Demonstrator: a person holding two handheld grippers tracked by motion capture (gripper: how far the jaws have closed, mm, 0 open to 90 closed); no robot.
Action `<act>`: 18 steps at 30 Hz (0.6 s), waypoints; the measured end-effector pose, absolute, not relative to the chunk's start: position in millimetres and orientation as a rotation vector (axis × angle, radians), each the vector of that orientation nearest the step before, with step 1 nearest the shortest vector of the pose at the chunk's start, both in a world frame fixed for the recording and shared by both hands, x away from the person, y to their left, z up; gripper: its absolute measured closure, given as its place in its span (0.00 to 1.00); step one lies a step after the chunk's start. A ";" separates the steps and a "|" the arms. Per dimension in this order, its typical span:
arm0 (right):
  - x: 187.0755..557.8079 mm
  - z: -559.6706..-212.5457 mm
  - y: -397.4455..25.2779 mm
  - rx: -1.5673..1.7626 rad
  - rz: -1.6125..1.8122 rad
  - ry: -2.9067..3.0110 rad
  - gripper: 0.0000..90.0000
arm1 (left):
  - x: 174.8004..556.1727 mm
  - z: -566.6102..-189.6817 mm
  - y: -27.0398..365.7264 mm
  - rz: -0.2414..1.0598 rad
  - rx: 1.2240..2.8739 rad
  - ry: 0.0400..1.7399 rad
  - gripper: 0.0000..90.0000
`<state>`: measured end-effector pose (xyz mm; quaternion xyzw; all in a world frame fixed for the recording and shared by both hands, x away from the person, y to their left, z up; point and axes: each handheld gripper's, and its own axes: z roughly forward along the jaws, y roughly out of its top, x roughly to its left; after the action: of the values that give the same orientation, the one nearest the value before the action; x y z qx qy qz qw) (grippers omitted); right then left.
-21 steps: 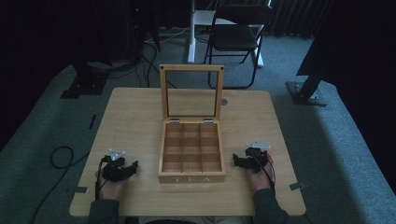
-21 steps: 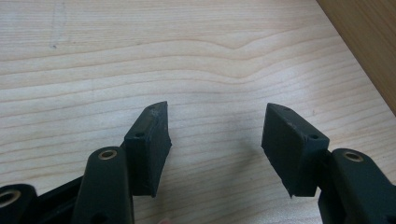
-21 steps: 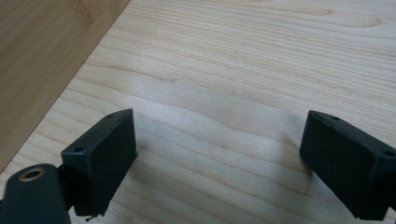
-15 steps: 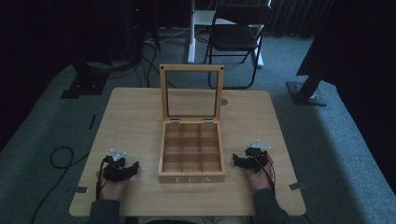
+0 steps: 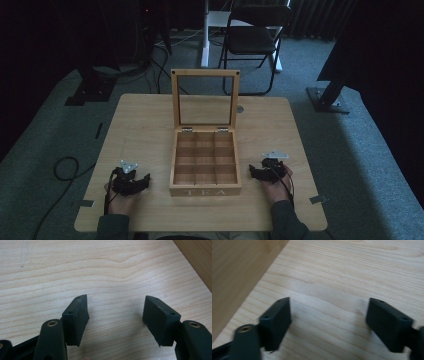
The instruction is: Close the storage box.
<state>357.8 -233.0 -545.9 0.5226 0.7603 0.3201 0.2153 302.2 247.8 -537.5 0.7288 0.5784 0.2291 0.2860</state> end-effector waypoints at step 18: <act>348.0 -501.7 -218.4 1.356 0.908 2.142 0.55 | 302.7 -538.9 246.1 0.621 1.952 1.528 0.38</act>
<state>348.0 -218.4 -501.7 0.4910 0.7755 0.3288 0.2222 302.7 246.1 -538.9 0.7313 0.5725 0.2325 0.2888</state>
